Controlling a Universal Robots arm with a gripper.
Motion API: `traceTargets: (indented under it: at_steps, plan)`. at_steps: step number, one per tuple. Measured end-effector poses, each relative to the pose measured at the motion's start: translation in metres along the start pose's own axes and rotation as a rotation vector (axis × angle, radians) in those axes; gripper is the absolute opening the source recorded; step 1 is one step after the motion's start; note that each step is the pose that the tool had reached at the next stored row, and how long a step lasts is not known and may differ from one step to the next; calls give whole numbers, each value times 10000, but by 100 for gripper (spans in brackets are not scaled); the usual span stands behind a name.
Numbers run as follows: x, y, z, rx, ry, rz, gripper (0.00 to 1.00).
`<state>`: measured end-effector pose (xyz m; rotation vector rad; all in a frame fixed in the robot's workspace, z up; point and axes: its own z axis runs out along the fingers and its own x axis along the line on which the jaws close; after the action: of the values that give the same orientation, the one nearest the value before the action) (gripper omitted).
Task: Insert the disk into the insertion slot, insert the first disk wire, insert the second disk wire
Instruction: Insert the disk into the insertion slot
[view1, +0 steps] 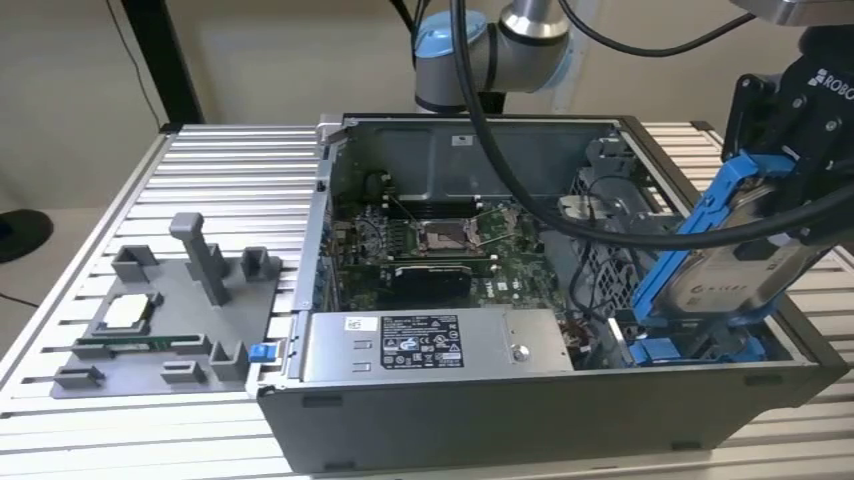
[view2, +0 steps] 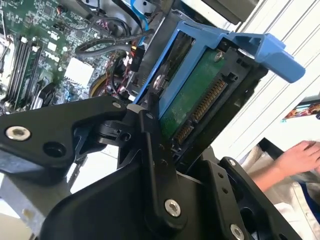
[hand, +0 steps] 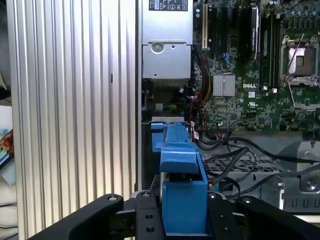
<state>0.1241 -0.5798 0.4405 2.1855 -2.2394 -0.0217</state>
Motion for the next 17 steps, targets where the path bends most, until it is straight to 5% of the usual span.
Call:
traceTargets:
  at_steps: [17]
  plan:
    - [-34, -7, 278, 64, -6, -264, 0]
